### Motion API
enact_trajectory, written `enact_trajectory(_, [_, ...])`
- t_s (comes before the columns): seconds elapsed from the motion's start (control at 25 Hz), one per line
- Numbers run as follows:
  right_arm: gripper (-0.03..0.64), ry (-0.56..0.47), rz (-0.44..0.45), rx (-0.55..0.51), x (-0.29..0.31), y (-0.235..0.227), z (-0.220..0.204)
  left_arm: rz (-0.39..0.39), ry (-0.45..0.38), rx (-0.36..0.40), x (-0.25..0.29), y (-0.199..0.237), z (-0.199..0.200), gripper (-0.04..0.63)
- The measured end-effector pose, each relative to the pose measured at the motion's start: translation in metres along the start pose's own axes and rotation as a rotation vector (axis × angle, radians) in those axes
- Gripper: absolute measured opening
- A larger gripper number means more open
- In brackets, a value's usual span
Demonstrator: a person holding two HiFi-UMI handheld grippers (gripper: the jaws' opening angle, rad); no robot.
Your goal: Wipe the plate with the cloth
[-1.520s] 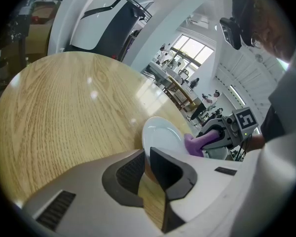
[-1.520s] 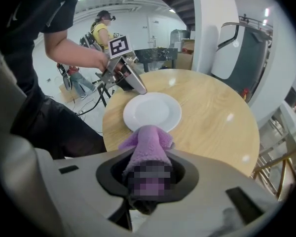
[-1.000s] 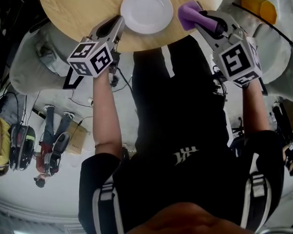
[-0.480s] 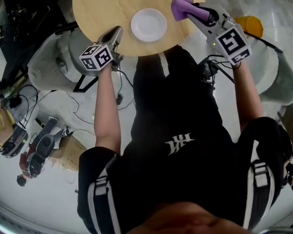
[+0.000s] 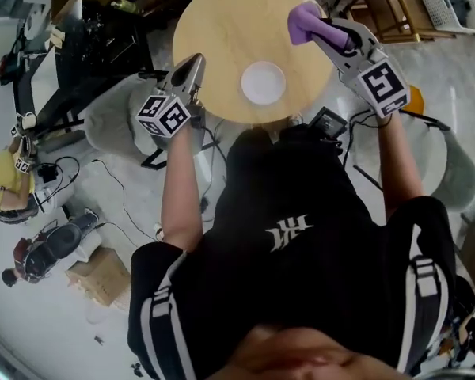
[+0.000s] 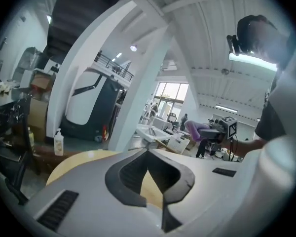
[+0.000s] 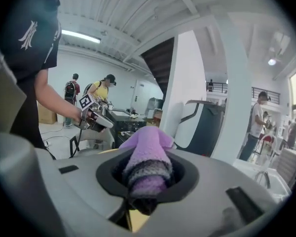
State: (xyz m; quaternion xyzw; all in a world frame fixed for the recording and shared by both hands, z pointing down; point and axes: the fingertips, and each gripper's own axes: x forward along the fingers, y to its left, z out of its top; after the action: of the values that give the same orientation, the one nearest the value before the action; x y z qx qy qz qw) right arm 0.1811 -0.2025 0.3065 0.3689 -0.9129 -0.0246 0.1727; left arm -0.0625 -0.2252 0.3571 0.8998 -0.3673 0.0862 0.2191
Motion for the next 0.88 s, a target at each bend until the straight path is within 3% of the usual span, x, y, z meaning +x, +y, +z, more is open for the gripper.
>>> enact_trajectory(0.12, [0.095,-0.095,0.004,-0.031,-0.022,-0.001,0.035,-0.019,-0.087,0.054,-0.023,-0.027,0.032,0.014])
enact_trajectory(0.4, [0.095,-0.291,-0.036,0.038,-0.071,-0.013,0.081,-0.005,-0.36,0.195,-0.084,-0.066,0.088,0.012])
enact_trajectory(0.52, [0.095,-0.345,-0.01,0.145,-0.082,-0.012,0.078,0.007,-0.393,0.221,-0.102,-0.071,0.097,0.012])
enact_trajectory(0.6, [0.095,-0.328,-0.009,0.182,-0.084,-0.01,0.065,0.005,-0.41,0.213,-0.112,-0.076,0.099,0.012])
enact_trajectory(0.72, [0.095,-0.27,-0.024,0.163,-0.07,-0.009,0.054,-0.013,-0.436,0.209,-0.119,-0.077,0.108,0.013])
enact_trajectory(0.88, [0.095,-0.333,0.015,0.151,-0.058,-0.008,0.071,0.001,-0.409,0.252,-0.114,-0.075,0.122,0.014])
